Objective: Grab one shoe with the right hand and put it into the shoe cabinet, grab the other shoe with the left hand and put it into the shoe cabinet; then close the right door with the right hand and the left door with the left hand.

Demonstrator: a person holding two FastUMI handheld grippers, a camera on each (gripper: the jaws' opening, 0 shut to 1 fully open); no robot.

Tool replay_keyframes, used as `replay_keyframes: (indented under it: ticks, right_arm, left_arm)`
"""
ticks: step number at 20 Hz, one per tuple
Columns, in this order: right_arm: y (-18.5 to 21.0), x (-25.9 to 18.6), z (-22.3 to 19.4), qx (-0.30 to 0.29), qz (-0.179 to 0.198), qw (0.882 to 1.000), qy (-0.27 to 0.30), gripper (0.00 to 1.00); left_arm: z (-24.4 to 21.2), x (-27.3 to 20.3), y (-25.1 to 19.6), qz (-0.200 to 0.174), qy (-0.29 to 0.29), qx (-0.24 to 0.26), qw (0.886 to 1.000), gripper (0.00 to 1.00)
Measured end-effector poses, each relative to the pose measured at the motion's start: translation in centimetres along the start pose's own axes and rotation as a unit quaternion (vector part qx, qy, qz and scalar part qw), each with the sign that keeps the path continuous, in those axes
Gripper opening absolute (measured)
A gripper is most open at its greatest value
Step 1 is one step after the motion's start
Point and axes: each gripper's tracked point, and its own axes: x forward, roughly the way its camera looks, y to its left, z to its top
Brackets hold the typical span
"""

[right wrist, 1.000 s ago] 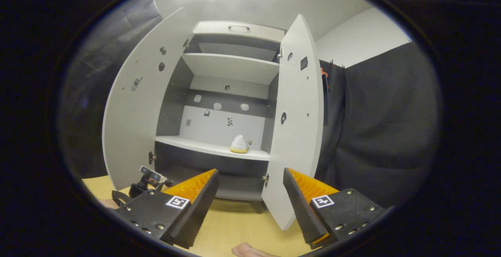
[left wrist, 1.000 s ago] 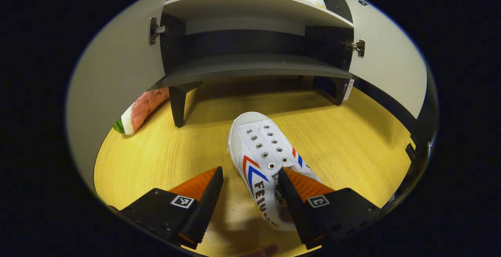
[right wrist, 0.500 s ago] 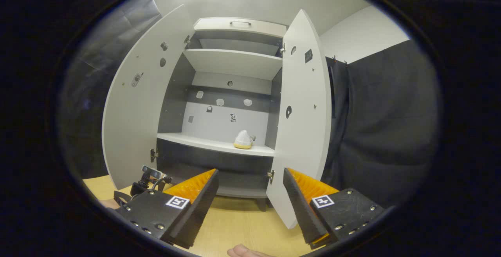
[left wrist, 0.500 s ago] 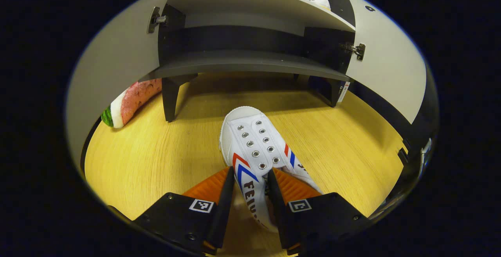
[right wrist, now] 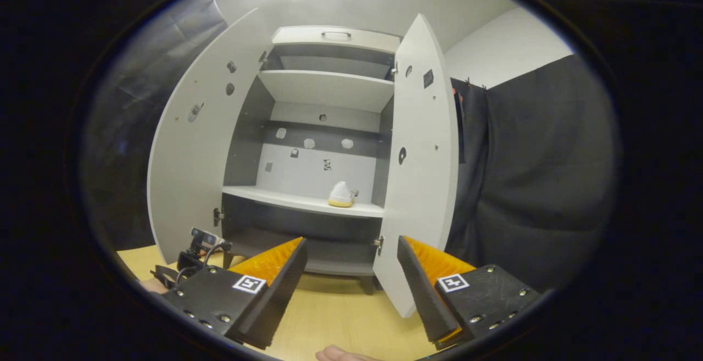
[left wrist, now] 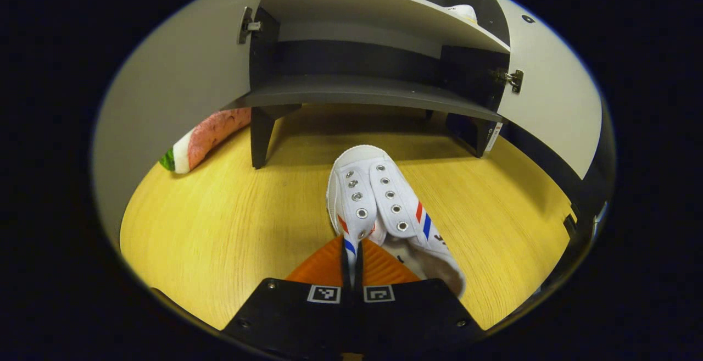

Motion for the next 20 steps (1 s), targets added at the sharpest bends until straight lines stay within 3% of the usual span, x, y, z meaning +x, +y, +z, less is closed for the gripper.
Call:
replay_keyframes:
  ticks: [6,14,20]
  right_arm:
    - [-2.1,-1.2,-0.2,0.003,-0.022,1.0,0.006,0.97]
    - [-3.6,-3.0,0.4,-0.001,-0.033,0.999,-0.01,0.99]
    - [-3.8,-4.1,0.3,0.009,-0.027,0.999,-0.023,0.97]
  left_arm:
    - [4.1,-5.4,-1.5,-0.001,-0.062,0.012,0.998,0.01]
    - [14.0,-13.8,-4.4,-0.002,-0.169,0.023,0.985,0.0]
    - [23.0,-15.9,-4.8,0.015,-0.213,0.028,0.977,0.0]
